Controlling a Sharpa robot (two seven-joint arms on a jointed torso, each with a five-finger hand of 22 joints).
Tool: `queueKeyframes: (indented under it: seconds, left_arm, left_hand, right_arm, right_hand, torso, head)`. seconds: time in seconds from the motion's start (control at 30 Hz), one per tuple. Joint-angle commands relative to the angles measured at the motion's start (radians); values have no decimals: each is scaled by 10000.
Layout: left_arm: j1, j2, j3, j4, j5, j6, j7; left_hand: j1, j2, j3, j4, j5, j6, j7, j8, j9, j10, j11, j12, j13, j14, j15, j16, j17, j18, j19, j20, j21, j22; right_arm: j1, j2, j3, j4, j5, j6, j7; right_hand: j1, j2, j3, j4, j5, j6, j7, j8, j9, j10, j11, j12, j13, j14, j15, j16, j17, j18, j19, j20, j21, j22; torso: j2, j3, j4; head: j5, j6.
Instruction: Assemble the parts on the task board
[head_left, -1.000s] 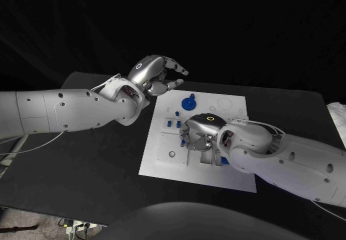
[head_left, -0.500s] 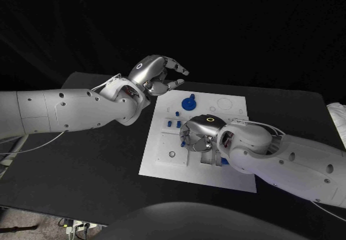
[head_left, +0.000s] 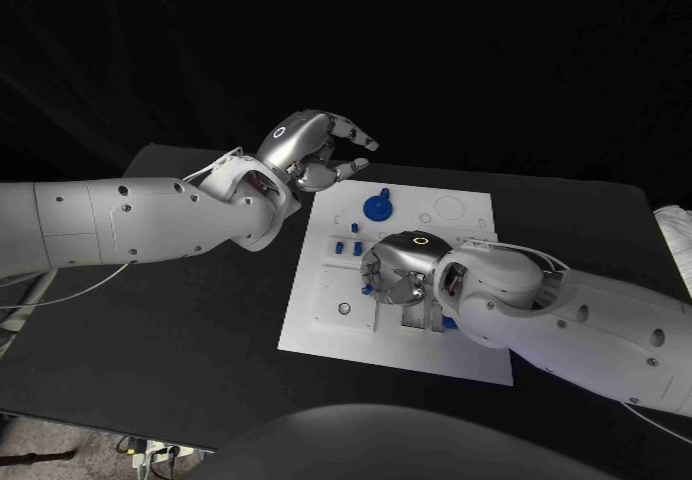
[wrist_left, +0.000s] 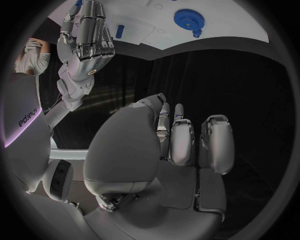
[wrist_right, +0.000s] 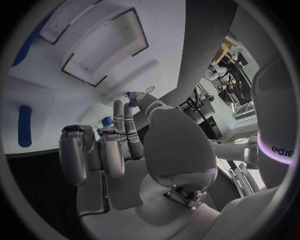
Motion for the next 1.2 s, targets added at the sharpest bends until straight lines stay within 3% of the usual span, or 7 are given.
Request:
queueKeyframes:
  seconds: [0.03, 0.53, 1.2]
  left_arm:
    - [-3, 27, 7, 18, 37, 87, 58]
    - [-6, 59, 7, -7, 37, 185, 5]
    - [-15, 103, 7, -40, 37, 296, -43]
  left_hand:
    - [79, 17, 54, -26, 29, 17, 52, -18, 8, 62, 29, -10, -9, 451, 83, 40, 12, -47, 390, 92, 54, 2174]
    - [88, 16, 62, -23, 33, 18, 57, -19, 7, 64, 35, -14, -10, 449, 86, 31, -1, -44, 385, 95, 41, 2170]
    - [99, 18, 72, -23, 39, 19, 60, -21, 7, 65, 42, -18, -10, 448, 90, 25, -9, -40, 377, 98, 22, 2164]
  right_arm:
    - [-29, 14, -10, -6, -158, 134, -85]
    - [-71, 36, -10, -14, -331, -363, -7]
    - [-97, 56, -11, -67, -553, -254, -32]
  right_hand:
    - [-54, -33, 38, -6, 33, -29, 14, -23, -15, -36, 46, 14, 4, 1043, -28, 34, 2627, 69, 500, -56, -62, 2129]
    - [-66, -23, 61, -16, 29, -58, 43, -69, 0, -23, 44, 36, 19, 1043, -25, 34, 2627, 72, 493, -54, -77, 2121]
    - [-21, -18, 119, -82, 62, -65, 58, -119, 35, -34, 38, 57, 38, 1043, -30, 34, 2627, 87, 467, -56, -126, 2095]
  torso:
    - [-1, -2, 1]
    - [-4, 0, 0]
    - [-9, -7, 5]
  head:
    - [-14, 1]
    - [3, 1]
    - [-40, 1]
